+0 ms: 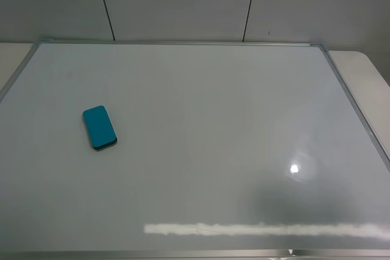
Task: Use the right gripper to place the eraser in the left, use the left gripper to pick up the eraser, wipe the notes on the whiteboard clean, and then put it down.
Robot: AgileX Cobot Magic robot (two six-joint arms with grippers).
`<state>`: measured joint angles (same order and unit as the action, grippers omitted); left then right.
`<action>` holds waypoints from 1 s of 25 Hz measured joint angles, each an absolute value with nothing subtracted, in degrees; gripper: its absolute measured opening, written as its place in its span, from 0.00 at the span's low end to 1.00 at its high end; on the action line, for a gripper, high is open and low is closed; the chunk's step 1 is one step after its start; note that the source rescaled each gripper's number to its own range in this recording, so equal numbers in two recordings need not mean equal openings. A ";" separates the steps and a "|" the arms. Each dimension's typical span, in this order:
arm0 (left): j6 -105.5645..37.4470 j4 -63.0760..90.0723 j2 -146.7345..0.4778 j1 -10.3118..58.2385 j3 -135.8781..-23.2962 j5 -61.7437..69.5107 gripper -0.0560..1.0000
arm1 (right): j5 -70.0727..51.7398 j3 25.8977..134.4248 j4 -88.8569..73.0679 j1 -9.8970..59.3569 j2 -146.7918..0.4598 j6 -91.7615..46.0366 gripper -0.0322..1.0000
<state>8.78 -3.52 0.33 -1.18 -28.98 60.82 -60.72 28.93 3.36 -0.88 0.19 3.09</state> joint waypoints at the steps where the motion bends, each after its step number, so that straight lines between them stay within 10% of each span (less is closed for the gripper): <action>1: 8.78 -3.52 0.33 -1.18 -28.98 60.82 1.00 | -60.72 28.93 3.36 -0.88 0.19 3.09 1.00; 25: 8.78 -3.52 0.33 -1.18 -28.98 60.82 1.00 | -60.72 28.93 3.36 -0.88 0.19 3.09 1.00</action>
